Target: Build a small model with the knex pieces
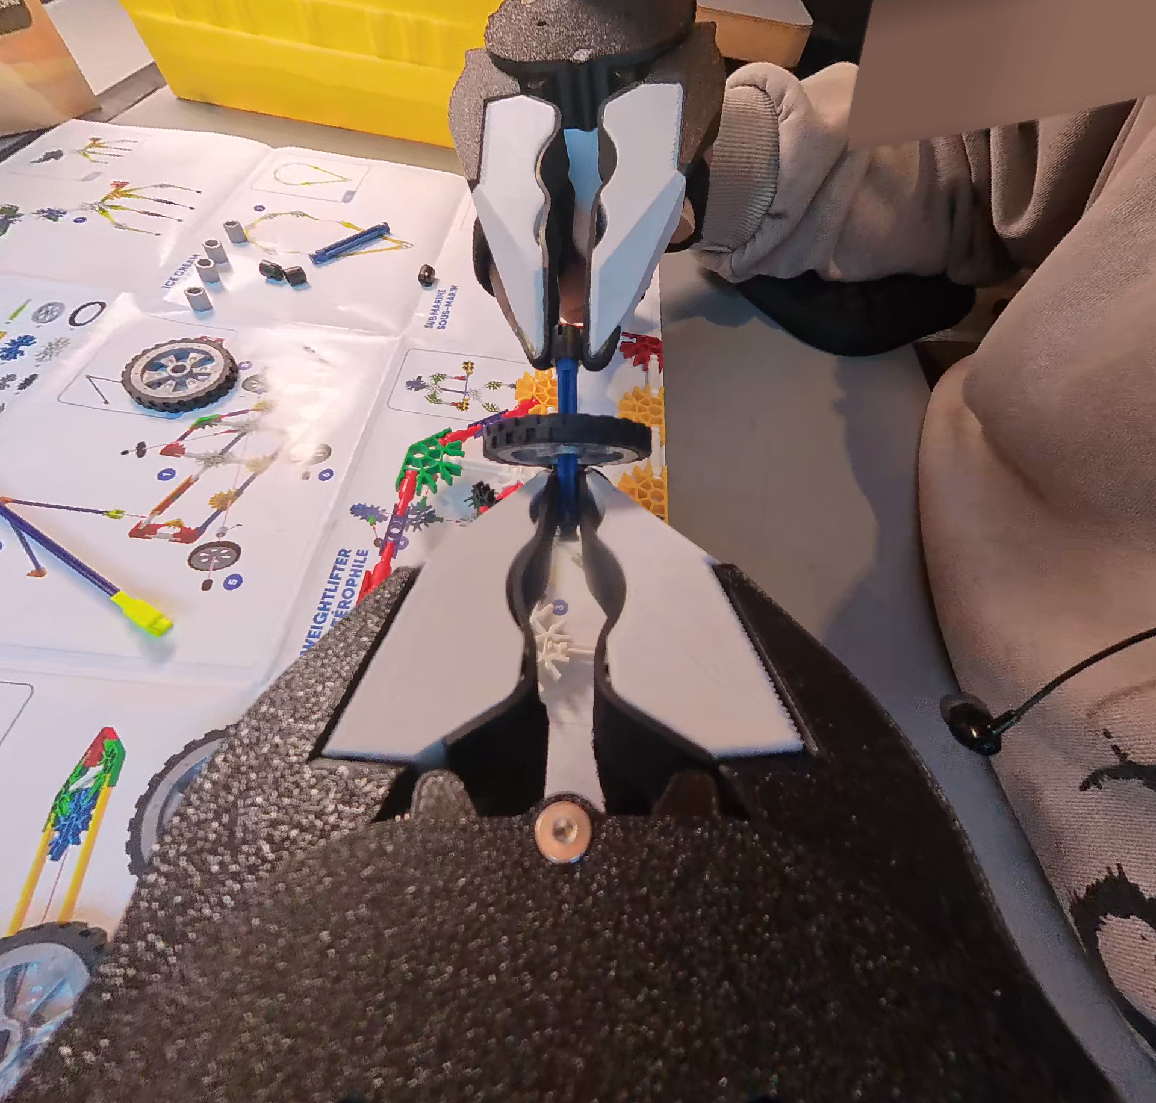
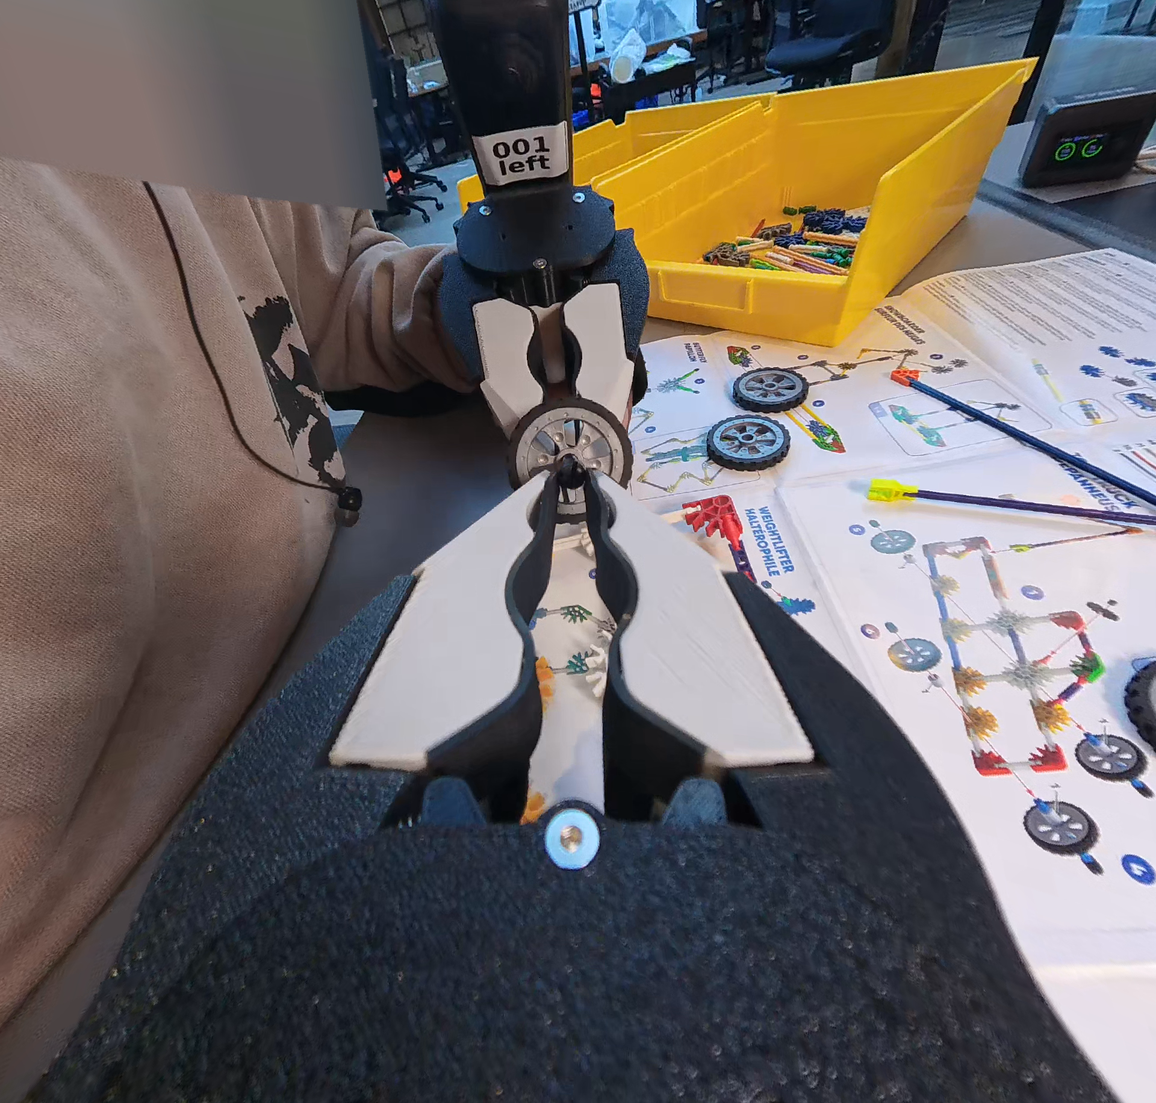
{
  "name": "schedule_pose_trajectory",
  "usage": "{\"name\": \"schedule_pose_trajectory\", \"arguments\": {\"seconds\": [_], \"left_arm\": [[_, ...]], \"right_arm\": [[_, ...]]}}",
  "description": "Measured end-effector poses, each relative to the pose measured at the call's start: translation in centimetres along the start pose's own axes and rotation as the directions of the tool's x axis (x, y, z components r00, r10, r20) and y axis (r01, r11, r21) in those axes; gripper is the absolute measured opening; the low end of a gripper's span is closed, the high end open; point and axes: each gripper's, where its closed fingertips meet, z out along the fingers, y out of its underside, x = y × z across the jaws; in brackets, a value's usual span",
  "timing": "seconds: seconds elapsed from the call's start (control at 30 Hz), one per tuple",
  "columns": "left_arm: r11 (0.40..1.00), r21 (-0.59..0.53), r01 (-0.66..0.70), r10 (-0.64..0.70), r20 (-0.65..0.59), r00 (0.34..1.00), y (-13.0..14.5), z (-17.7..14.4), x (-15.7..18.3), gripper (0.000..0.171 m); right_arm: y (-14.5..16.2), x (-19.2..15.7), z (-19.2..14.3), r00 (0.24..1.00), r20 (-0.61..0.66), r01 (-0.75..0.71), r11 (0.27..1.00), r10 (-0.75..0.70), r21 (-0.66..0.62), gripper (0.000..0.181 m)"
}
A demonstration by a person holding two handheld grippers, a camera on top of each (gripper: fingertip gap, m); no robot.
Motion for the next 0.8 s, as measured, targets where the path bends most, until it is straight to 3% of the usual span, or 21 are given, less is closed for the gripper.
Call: {"name": "schedule_pose_trajectory", "arguments": {"seconds": [0.8], "left_arm": [[0.994,-0.106,-0.039,0.042,0.025,0.999,1.5,0.5,-0.1,0.001]], "right_arm": [[1.0,-0.2,0.6,1.0,-0.003,0.007,0.998,-0.007,-0.063,0.006]]}}
